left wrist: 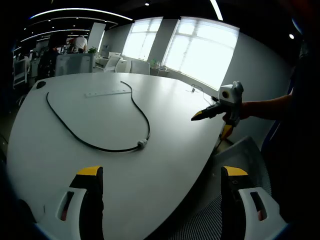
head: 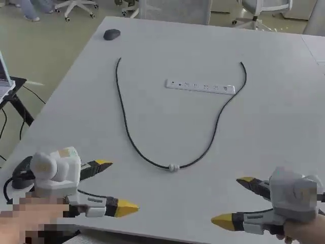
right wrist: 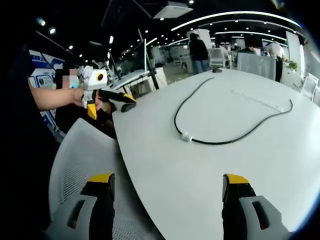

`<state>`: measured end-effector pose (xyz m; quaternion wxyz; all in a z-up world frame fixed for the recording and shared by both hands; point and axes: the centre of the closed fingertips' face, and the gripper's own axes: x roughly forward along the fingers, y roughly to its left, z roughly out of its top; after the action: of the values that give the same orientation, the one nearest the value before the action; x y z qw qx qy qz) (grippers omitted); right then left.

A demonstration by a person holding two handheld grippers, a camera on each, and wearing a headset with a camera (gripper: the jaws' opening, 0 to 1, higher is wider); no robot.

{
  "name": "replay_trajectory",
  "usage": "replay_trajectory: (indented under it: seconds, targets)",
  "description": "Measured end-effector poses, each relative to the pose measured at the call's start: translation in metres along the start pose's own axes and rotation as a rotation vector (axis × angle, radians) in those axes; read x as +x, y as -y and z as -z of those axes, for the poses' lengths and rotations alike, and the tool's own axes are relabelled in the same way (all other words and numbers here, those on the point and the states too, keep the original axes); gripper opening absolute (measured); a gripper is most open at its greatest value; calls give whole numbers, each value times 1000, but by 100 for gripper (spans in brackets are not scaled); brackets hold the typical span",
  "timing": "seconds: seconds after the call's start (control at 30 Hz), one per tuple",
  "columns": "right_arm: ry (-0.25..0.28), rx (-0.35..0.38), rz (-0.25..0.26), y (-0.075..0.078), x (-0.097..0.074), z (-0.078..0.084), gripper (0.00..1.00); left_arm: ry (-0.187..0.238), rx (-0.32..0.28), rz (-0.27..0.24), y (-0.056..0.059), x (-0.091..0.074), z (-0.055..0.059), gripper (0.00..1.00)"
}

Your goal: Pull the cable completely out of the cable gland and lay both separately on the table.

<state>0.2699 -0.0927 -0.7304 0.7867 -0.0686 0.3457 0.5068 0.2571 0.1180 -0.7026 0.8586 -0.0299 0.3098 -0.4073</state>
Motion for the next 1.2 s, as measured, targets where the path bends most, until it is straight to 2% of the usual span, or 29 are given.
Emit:
replay_trajectory:
  seconds: [0.23,0.67,0.8,1.2]
  targets:
    - [10,6,2,4,2,-4,89,10,13,8,-1,0,-3,97]
    - [-1,2,0,5,3,-4,90,-1,10,15,1,0,-5,95]
    - [-24,-20,-13,4,7,-4,90,-4,13,14,3,-1,-4,96]
    - [-43,-72,-38,9,28,-21,88,-2,2,2,2,-5,0,97]
